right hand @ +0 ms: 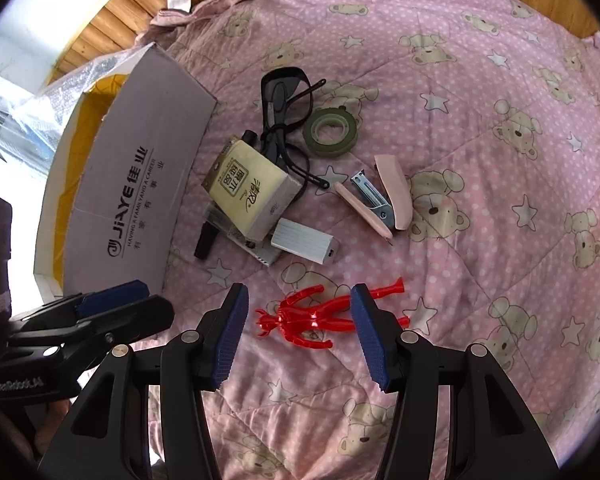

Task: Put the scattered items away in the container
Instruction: 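Grasp the white power bank with right tool while left tool grasps the clear tube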

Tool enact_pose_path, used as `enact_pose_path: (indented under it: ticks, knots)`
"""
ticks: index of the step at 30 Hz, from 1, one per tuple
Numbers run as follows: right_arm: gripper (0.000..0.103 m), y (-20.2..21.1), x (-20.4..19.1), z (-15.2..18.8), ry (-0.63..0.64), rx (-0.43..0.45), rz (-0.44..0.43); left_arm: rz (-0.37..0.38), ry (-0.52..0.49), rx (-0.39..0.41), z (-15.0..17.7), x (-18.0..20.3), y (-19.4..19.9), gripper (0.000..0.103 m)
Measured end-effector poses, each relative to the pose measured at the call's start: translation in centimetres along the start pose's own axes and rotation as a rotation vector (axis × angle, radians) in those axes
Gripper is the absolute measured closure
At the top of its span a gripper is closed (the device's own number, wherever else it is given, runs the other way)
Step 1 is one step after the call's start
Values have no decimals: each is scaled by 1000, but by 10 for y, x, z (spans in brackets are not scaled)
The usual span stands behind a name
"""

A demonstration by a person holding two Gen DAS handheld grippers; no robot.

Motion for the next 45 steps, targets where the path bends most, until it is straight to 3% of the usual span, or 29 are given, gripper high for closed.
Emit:
enact_pose_path:
  ticks: [14,20,22,27,31,32,33,34,37,41,42,43,45]
  knots:
    - [47,-41,14,-19,101,-91,37,-54,59,-66,-21,-11,-50,40]
    - [64,-61,17,-16,178,-168,9,-75,72,-41,-35,-11,-58,40]
    - [73,-66,19,-15,184,-178,-2,-80,80,-33,-41,-10,-59,35]
    - [76,-65,26,-19,135,-158,-61,-105,108,-29,-55,-8,-63,34]
    - [73,-59,27,-20,135,-139,-76,-127,120,-38,-58,-8,-63,35]
    - [67,-57,26,-22,151,-125,-74,-132,125,-43,-57,-8,-63,35]
    - [54,-56,25,-25,166,-112,-72,-140,135,-56,-55,-9,-63,35]
    - [52,-56,24,-27,182,-99,-70,-145,152,-72,-52,-10,-62,35]
    - [52,-61,15,-30,241,-86,-97,-137,200,-99,-46,-15,-60,35]
    - [57,-67,12,-28,288,-104,-84,-191,174,-64,-54,-17,-64,35]
    - [57,-65,16,-27,271,-108,-77,-180,170,-51,-58,-15,-64,43]
    - [57,-62,19,-26,252,-112,-69,-172,155,-46,-60,-12,-63,66]
    - [57,-54,28,-21,204,-112,-59,-150,124,-34,-63,-5,-61,78]
Point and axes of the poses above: each gripper's, at about its wrist camera, not at the fingertips, and y roughly against the way its jaws point, x to its right, z to its underside, the point moved 9 cm from there along -y, roughly the way its jaws point, and after that the axes turned 11 degrees about -z, right-handed, at the moved point
